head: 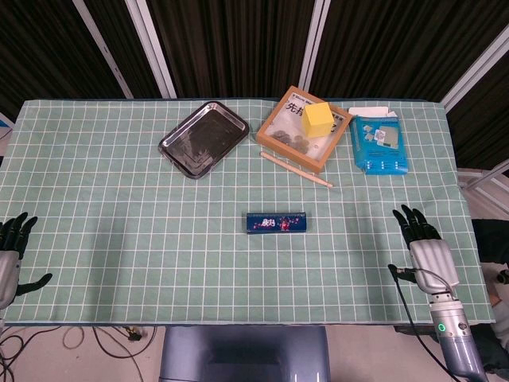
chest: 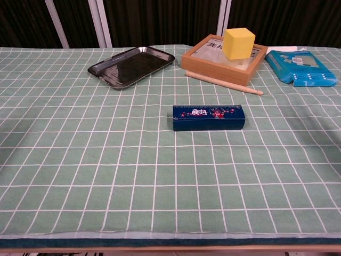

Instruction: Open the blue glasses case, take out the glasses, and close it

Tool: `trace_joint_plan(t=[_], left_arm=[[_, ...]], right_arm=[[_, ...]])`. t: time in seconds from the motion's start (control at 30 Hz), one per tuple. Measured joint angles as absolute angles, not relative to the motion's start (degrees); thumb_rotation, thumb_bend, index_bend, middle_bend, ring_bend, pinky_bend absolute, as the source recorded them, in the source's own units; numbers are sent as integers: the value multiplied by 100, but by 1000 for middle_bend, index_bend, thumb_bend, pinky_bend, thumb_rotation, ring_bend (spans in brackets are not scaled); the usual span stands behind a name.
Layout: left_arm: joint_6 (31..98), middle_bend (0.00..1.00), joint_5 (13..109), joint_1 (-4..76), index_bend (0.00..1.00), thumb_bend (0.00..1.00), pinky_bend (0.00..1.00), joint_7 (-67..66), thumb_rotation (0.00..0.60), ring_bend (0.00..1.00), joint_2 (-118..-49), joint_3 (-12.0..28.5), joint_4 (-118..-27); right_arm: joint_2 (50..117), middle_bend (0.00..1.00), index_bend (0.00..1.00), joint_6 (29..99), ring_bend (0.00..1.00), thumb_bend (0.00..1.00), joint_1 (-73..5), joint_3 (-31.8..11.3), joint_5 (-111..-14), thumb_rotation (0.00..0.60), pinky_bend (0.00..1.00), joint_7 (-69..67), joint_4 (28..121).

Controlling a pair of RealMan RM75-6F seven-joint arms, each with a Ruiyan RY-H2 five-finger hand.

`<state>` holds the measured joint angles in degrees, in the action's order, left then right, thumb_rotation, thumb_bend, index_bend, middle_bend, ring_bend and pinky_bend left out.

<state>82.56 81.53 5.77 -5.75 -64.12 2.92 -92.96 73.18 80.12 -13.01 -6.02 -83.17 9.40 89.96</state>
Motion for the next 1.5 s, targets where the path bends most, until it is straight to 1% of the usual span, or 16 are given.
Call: trace_joint_plan(t=[0.5,0.7,0.8,1.0,1.17,1.3,1.5], left_arm=[[8264,0,8187,579,0,0,0,-515,600,0,-6410,292,-9281],[8279,0,8214,575,0,0,0,-456,600,0,-6394,288,-9293],[8282,0,8208,571,0,0,0,-414,600,0,-6391,292,-9281],[8179,0,8144,618,0,0,0,-331,600,0,-6382,327,-9260],[8128,0,8142,642,0,0,0,-260,600,0,-6366,327,-9268],[8128,0,8164,643,0,0,0,-207,600,0,-6346,316,-9281],[8086,0,8135,648,0,0,0,-126,600,0,-6320,316,-9294]], right_arm=[[7290,0,0,7992,0,99,-1310,-630,-8295,600,244,916,9107],[7184,0,0,7898,0,99,-1350,-666,-8251,600,245,845,9373],[7062,0,0,7695,0,99,-1439,-713,-8188,600,245,737,9601],[6854,0,0,7039,0,101,-1879,-927,-7987,600,244,718,9951],[6878,0,0,6498,0,120,-2423,-1219,-7500,600,244,1050,10336],[7091,0,0,6226,0,139,-2861,-1387,-7251,600,244,1571,10460],[7685,0,0,5826,0,156,-3577,-1580,-6487,600,244,2482,10437]])
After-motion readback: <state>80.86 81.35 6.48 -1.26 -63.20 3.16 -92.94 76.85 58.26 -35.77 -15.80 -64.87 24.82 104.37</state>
